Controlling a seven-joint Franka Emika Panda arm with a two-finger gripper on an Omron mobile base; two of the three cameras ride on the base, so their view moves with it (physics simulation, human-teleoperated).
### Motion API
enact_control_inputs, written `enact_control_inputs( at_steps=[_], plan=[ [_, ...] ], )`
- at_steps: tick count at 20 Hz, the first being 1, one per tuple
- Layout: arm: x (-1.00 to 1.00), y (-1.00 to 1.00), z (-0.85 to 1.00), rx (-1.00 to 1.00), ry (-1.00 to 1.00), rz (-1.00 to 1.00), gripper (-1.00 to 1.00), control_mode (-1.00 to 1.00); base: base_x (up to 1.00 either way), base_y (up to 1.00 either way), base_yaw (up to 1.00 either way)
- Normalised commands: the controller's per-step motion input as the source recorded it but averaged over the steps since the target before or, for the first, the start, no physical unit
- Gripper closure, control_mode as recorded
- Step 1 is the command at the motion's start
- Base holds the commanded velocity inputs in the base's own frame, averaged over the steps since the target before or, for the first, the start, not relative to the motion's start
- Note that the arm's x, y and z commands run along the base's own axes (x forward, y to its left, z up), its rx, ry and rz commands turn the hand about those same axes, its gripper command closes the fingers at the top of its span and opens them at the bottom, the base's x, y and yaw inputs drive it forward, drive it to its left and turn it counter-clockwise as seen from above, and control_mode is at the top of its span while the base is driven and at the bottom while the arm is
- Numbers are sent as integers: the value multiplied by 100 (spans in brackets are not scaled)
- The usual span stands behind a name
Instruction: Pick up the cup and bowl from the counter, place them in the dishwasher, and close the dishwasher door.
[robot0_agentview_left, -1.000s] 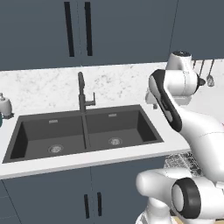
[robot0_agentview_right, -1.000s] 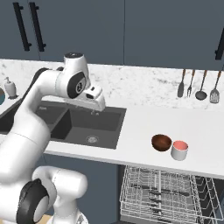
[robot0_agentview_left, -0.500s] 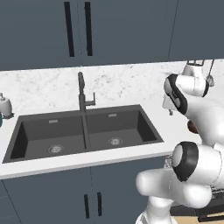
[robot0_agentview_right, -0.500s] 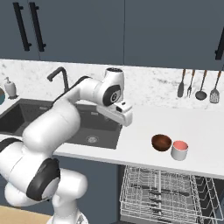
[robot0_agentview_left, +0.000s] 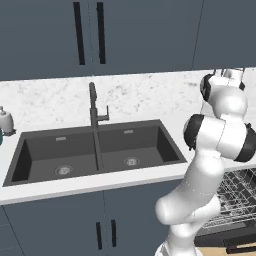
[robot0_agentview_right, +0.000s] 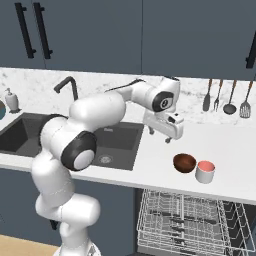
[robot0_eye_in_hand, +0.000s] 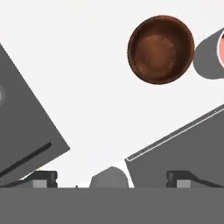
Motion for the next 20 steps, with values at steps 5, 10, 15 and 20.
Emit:
enact_control_inputs(
  at_steps=[5, 10, 15, 20],
  plan=[
    [16, -36, -25, 7, -2, 0, -100, -100, 0, 0, 0],
    [-2, -1, -65, -1, 0, 2, -100, -100, 0, 0, 0],
    [0, 0, -61, -9, -1, 15, -100, -100, 0, 0, 0],
    [0, 0, -61, -15, -11, 24, -100, -100, 0, 0, 0]
  ],
)
